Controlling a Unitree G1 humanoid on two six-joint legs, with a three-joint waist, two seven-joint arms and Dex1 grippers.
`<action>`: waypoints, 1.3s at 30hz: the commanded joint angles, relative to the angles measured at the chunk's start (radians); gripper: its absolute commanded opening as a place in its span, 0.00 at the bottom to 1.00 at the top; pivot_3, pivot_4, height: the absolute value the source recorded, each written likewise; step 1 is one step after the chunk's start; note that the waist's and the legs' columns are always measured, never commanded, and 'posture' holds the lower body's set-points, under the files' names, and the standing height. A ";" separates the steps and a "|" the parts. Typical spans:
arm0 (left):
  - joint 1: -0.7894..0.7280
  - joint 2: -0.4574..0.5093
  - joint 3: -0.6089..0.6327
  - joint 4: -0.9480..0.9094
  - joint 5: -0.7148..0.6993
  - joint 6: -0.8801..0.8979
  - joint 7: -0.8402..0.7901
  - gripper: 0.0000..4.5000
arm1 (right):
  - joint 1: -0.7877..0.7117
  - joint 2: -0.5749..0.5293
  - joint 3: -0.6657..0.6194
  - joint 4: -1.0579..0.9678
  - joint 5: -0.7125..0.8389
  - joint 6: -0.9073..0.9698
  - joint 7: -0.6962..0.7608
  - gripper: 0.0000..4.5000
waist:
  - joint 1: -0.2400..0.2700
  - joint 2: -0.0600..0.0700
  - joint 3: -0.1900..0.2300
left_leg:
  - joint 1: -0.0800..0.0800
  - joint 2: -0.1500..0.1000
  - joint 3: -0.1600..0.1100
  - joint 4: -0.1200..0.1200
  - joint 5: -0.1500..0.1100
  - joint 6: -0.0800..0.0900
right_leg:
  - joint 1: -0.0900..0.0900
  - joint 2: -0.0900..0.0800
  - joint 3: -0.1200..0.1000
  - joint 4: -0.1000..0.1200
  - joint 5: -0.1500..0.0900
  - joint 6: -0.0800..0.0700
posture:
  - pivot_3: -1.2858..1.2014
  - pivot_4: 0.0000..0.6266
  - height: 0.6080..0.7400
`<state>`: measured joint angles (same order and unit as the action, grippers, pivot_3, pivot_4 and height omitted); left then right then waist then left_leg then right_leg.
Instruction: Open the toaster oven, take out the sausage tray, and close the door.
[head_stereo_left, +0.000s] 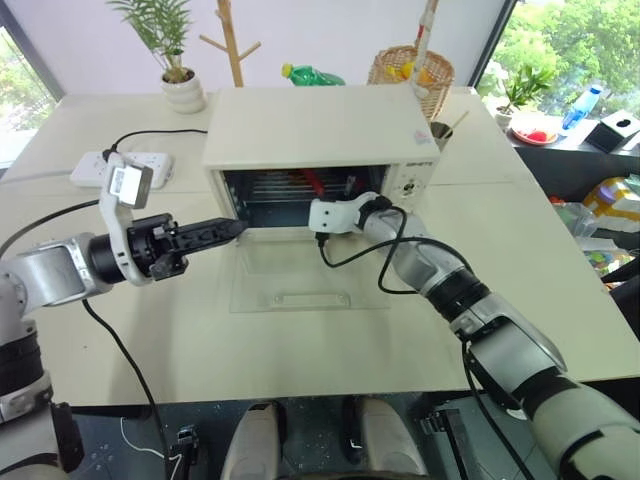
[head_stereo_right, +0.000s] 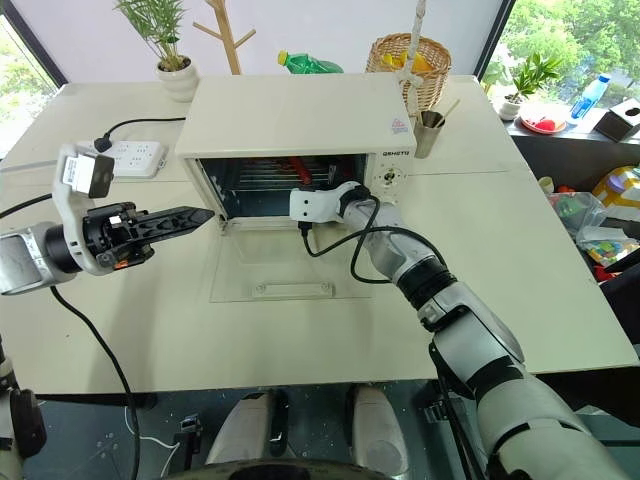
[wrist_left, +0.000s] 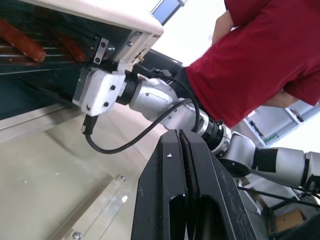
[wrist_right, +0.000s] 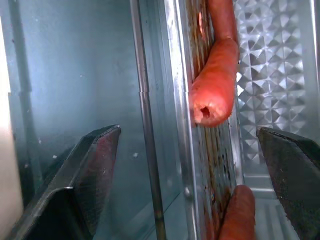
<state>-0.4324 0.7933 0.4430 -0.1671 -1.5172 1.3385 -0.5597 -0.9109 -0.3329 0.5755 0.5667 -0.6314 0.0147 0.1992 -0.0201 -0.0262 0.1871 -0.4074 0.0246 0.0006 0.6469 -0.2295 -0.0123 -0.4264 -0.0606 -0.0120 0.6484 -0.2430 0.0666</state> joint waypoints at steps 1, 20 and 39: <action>-0.017 0.021 0.002 0.000 -0.027 -0.030 -0.002 0.00 | 0.003 0.010 -0.016 0.023 -0.018 0.009 -0.006 0.59 | 0.000 0.000 0.000 | 0.000 0.000 0.000 0.000 0.000 0.000 | 0.000 0.000 0.000 0.000 0.000 0.000 | 0.52 0.24 1.00; -0.069 0.028 -0.041 0.048 -0.029 -0.054 -0.004 0.00 | 0.126 -0.041 -0.046 -0.226 -0.074 0.034 0.086 0.01 | 0.007 -0.002 -0.001 | -0.001 -0.001 0.000 -0.002 0.000 0.000 | 0.000 -0.001 0.000 -0.001 0.000 0.000 | 0.52 0.24 1.00; -0.200 0.009 -0.148 0.165 0.130 -0.055 -0.140 0.00 | 0.438 -0.139 -0.114 -0.665 -0.129 0.105 0.249 0.01 | 0.010 -0.002 -0.001 | -0.001 -0.005 0.000 -0.001 0.000 0.000 | 0.001 -0.002 -0.001 -0.002 -0.002 -0.001 | 0.52 0.24 1.00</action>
<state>-0.6104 0.8008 0.2903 -0.0049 -1.3999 1.2973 -0.6766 -0.5092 -0.4609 0.4581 -0.0822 -0.7730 0.1147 0.4008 -0.0097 -0.0287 0.1856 -0.4084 0.0191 0.0001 0.6455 -0.2297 -0.0126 -0.4250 -0.0635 -0.0128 0.6462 -0.2452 0.0650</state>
